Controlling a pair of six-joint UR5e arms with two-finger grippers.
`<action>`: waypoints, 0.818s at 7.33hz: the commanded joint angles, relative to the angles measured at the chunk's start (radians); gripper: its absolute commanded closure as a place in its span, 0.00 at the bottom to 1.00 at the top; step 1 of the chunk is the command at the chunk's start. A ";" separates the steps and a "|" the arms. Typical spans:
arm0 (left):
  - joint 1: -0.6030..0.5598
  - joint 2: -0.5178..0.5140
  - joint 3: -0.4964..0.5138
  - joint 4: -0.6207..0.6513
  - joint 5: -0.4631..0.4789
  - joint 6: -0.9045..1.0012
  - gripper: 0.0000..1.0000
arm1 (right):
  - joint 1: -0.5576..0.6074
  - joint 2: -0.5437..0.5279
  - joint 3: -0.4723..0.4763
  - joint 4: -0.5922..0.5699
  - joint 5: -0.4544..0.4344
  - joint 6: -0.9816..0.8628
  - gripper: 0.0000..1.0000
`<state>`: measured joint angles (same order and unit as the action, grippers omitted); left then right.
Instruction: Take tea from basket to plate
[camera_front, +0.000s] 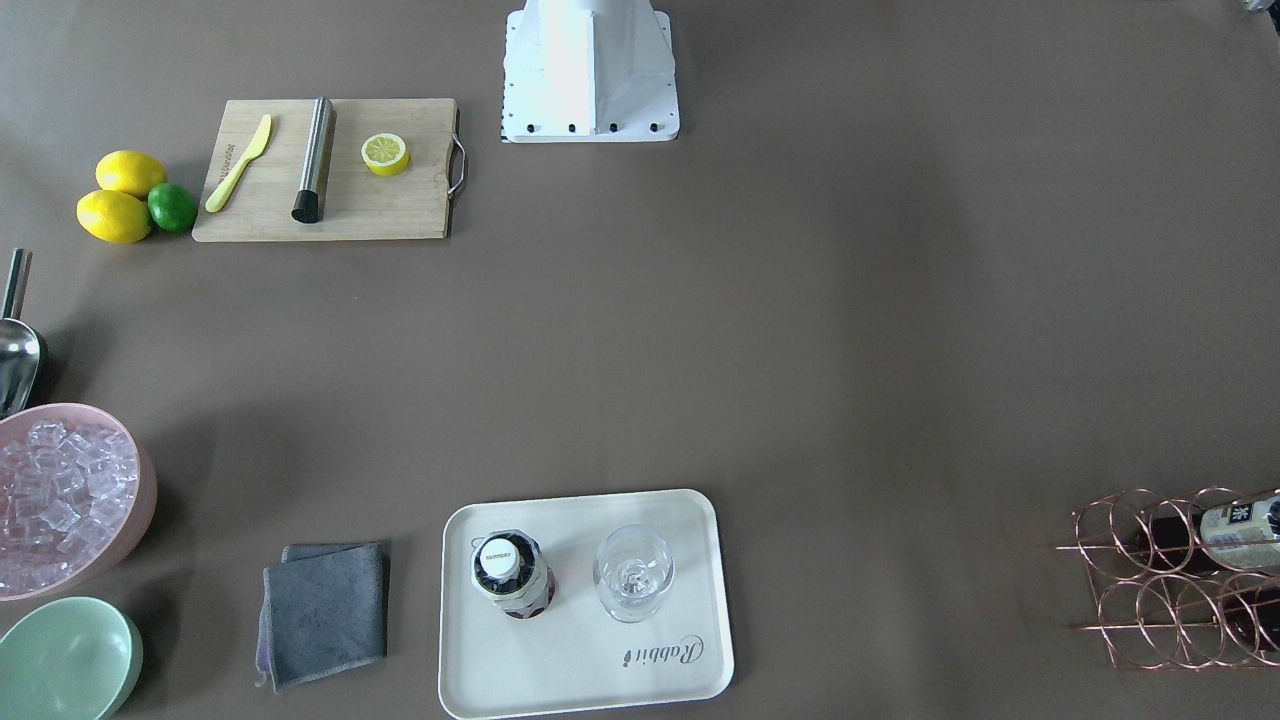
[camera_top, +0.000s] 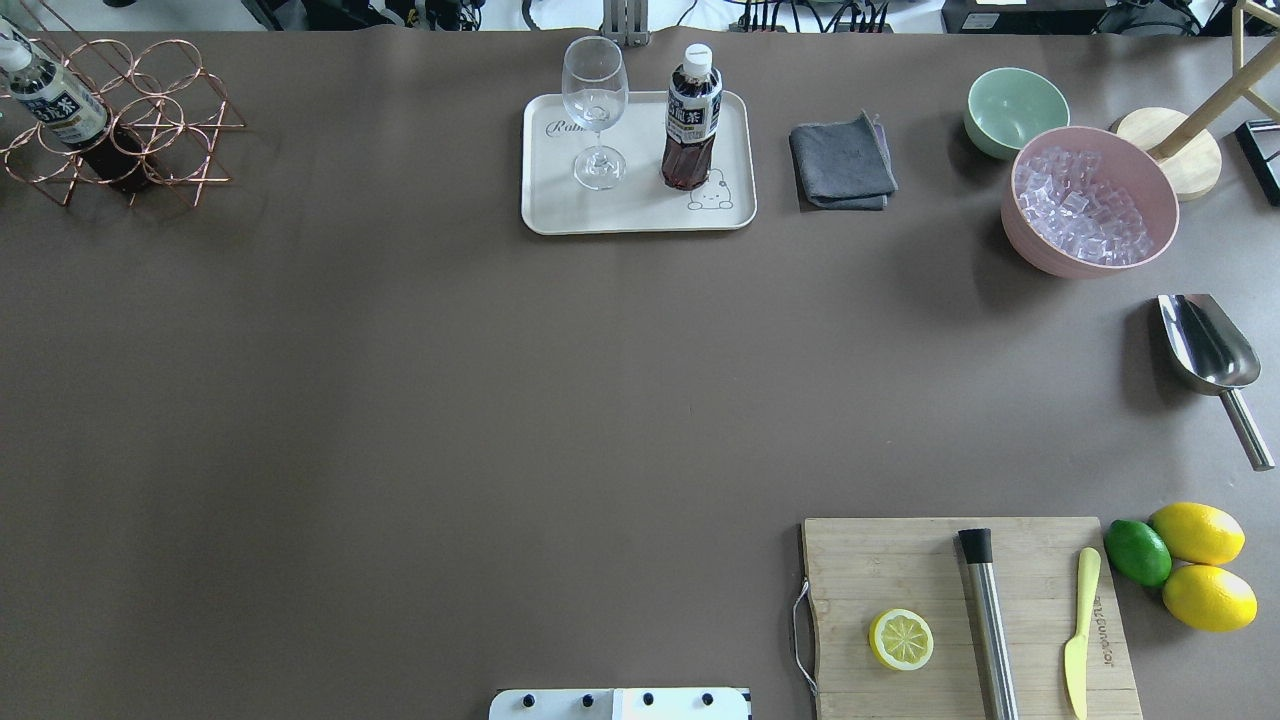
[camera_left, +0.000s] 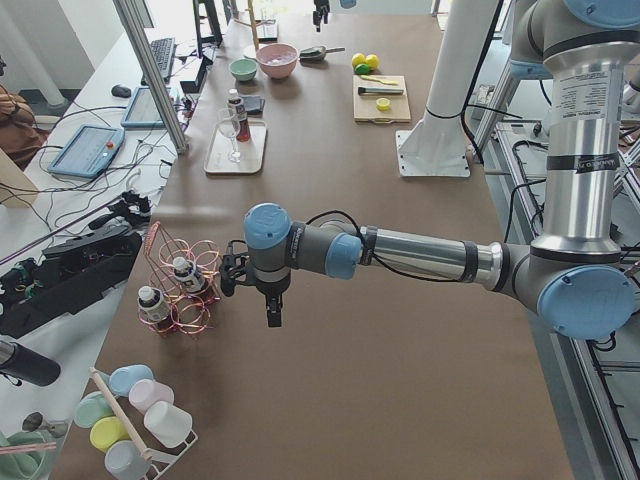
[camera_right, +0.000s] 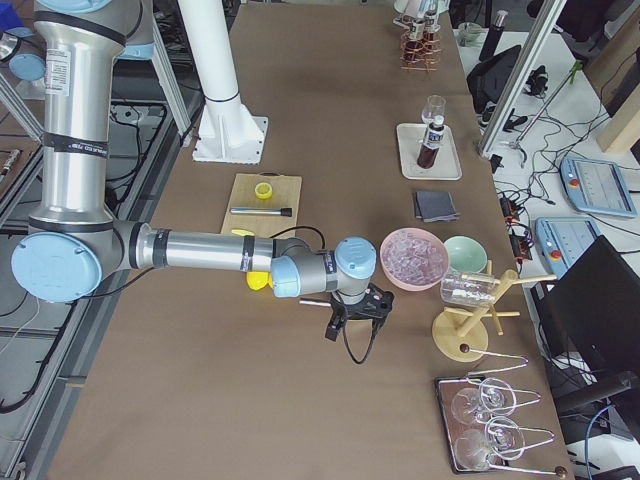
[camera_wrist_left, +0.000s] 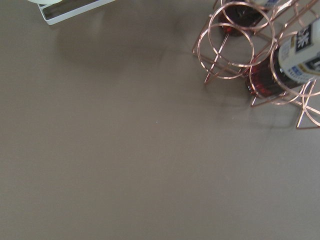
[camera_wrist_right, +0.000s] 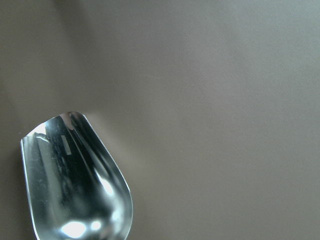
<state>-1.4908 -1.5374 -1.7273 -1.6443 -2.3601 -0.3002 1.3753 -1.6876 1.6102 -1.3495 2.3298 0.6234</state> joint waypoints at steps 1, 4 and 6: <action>0.003 0.026 -0.006 0.009 0.001 0.182 0.03 | 0.050 0.064 0.011 -0.232 0.011 -0.107 0.00; 0.001 0.059 -0.034 0.058 -0.008 0.194 0.03 | 0.142 0.062 0.025 -0.304 -0.004 -0.442 0.00; 0.001 0.060 -0.050 0.066 -0.010 0.190 0.03 | 0.159 0.051 0.020 -0.309 -0.041 -0.519 0.00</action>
<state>-1.4890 -1.4807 -1.7630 -1.5898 -2.3682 -0.1076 1.5174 -1.6304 1.6340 -1.6526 2.3132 0.1708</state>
